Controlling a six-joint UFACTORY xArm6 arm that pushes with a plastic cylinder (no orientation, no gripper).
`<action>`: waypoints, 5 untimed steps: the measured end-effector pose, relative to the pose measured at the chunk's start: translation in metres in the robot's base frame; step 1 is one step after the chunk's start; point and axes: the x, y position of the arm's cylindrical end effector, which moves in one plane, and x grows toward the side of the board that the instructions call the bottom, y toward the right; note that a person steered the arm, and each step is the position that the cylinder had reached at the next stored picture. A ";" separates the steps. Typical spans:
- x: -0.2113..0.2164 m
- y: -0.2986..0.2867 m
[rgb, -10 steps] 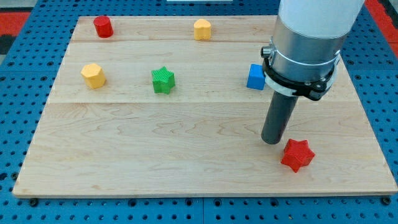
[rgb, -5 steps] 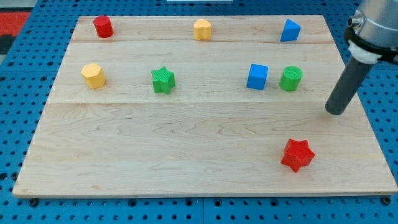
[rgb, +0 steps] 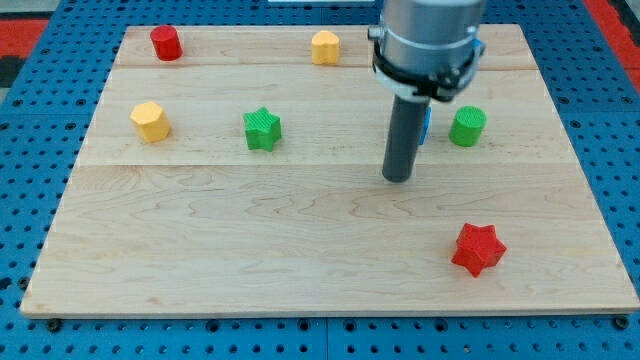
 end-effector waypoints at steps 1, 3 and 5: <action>-0.029 -0.033; -0.076 -0.133; -0.091 -0.166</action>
